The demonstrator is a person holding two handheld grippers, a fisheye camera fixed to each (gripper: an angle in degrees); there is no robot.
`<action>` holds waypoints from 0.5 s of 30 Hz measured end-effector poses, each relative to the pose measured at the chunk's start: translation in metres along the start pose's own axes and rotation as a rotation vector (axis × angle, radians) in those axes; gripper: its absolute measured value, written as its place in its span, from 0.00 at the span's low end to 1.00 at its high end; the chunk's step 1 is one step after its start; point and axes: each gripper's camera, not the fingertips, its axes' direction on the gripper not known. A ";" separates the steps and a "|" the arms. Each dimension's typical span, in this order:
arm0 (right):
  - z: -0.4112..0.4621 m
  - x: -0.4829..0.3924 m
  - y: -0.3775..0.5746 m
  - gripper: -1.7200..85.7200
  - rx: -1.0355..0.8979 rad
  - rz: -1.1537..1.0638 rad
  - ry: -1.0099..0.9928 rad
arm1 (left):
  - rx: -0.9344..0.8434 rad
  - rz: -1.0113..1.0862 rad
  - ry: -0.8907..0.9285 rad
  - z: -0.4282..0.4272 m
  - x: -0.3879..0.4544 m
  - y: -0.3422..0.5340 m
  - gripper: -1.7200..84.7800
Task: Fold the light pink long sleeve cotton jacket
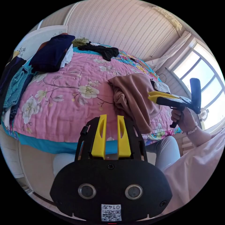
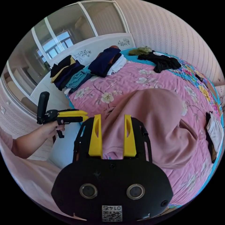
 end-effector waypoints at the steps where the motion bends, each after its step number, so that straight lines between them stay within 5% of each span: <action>1: 0.017 -0.006 -0.013 0.19 -0.063 -0.015 0.038 | 0.009 0.009 0.009 0.005 0.004 -0.002 0.11; 6: 0.075 0.010 -0.010 0.11 -0.363 -0.016 0.139 | 0.002 -0.018 0.059 0.023 0.011 -0.024 0.15; 12: -0.029 0.066 0.028 0.04 -0.199 0.186 0.003 | 0.052 -0.064 0.143 0.010 0.020 -0.043 0.17; 15: -0.083 0.082 0.063 0.03 -0.083 0.245 -0.059 | -0.075 -0.115 0.162 0.037 0.020 -0.051 0.12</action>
